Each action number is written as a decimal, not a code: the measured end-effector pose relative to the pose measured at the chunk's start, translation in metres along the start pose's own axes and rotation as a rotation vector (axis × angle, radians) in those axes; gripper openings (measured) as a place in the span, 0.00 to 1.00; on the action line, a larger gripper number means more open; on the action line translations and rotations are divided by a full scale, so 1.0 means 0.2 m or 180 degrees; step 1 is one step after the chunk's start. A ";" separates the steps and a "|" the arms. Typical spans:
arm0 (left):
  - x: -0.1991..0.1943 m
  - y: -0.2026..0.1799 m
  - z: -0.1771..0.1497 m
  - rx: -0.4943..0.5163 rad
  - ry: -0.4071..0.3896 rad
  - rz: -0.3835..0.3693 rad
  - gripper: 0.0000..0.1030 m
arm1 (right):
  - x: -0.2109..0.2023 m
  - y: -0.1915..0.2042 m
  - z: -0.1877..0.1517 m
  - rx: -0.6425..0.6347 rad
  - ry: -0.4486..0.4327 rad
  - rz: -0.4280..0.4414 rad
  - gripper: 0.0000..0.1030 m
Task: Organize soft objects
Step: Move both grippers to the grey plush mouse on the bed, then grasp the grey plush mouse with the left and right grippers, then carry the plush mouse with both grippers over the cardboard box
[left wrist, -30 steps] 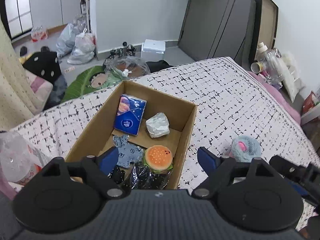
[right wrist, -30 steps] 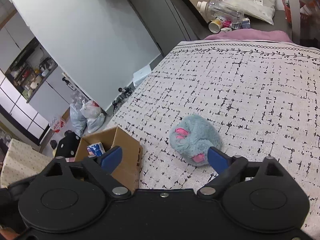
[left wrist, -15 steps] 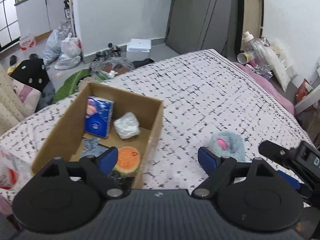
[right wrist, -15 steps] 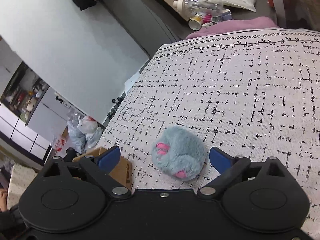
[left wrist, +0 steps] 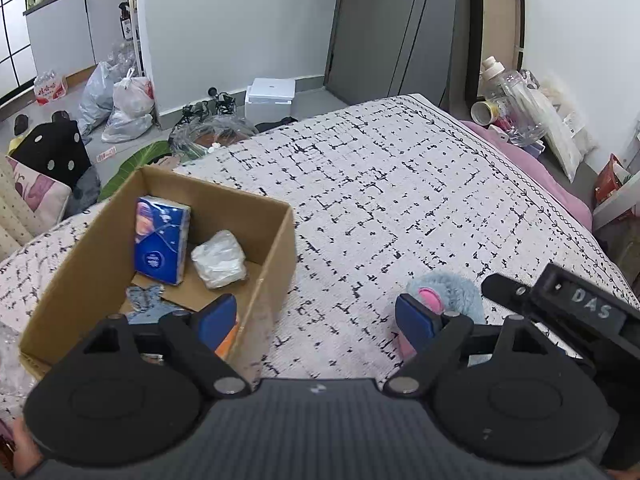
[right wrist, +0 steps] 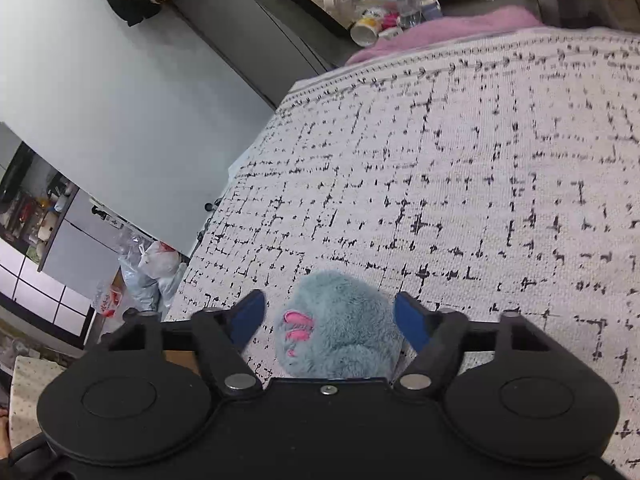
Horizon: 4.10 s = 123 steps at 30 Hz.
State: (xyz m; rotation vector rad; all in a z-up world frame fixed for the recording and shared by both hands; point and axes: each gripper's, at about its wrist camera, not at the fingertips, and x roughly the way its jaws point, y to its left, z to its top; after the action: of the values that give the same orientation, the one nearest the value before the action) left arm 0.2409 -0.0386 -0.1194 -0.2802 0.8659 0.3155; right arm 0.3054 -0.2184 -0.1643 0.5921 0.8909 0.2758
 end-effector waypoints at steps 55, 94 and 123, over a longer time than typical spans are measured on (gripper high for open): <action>0.08 -0.24 -0.01 -0.0298 0.0317 -0.0743 0.15 | -0.13 -0.16 -0.03 0.0578 0.0242 0.0595 0.12; -0.39 0.35 0.15 -0.0498 -0.0280 -0.0721 0.15 | -0.22 0.43 -0.22 -0.0428 -0.0076 0.1464 0.12; -0.09 0.72 0.10 -0.0977 -0.0019 -0.0733 0.08 | -0.03 0.56 -0.37 -0.0607 0.0160 0.1058 0.15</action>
State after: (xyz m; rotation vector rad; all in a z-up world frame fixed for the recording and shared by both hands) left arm 0.1892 0.0983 -0.1098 -0.6585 0.7693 0.2330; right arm 0.2443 -0.1026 -0.1305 0.5557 0.8013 0.6710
